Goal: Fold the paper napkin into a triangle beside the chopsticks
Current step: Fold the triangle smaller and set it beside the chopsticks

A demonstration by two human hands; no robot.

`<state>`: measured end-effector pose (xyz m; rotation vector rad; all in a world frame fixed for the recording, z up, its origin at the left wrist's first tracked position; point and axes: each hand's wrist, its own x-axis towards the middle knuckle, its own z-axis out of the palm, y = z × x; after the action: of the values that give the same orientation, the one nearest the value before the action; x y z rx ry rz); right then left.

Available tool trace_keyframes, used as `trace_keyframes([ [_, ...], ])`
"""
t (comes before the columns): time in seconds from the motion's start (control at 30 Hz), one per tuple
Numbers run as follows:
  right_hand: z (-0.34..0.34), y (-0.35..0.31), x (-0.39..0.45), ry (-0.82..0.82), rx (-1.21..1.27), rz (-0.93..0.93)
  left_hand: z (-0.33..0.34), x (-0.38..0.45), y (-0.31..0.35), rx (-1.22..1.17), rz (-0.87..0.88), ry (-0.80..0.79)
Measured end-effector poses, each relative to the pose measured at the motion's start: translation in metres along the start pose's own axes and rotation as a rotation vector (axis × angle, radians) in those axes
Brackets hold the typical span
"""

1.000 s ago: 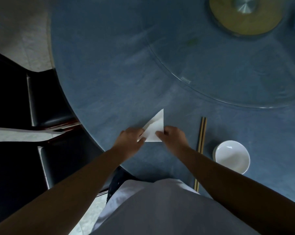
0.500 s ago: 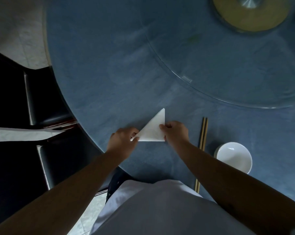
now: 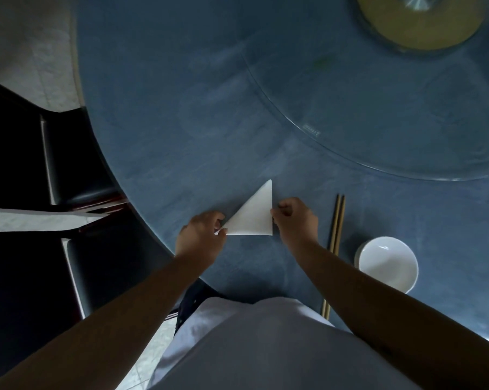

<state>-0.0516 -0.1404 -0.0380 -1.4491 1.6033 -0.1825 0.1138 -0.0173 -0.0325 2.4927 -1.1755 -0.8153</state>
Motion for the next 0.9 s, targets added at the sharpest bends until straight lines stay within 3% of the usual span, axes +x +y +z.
trace_keyframes([
  [0.07, -0.001, 0.004, -0.005, 0.020, -0.007, -0.041, 0.000, -0.003, -0.001, 0.019, 0.007, 0.017],
  [0.13, -0.003, 0.010, -0.011, 0.028, -0.047, -0.162, 0.000, -0.006, -0.002, 0.121, 0.146, 0.079],
  [0.27, -0.005, 0.032, -0.021, -0.038, -0.647, -0.766, 0.010, -0.015, 0.006, 0.321, 0.482, 0.032],
  [0.37, 0.002, 0.044, -0.025, -0.153, -0.859, -0.979, 0.027, -0.028, 0.003, 0.395, 0.600, -0.067],
  [0.63, -0.011, 0.045, -0.003, -0.227, -1.040, -0.902, 0.036, -0.046, -0.013, 0.520, 0.470, -0.205],
  [0.9, -0.019, 0.039, 0.005, -0.155, -1.002, -0.816, 0.029, -0.062, -0.019, 0.533, 0.358, -0.202],
])
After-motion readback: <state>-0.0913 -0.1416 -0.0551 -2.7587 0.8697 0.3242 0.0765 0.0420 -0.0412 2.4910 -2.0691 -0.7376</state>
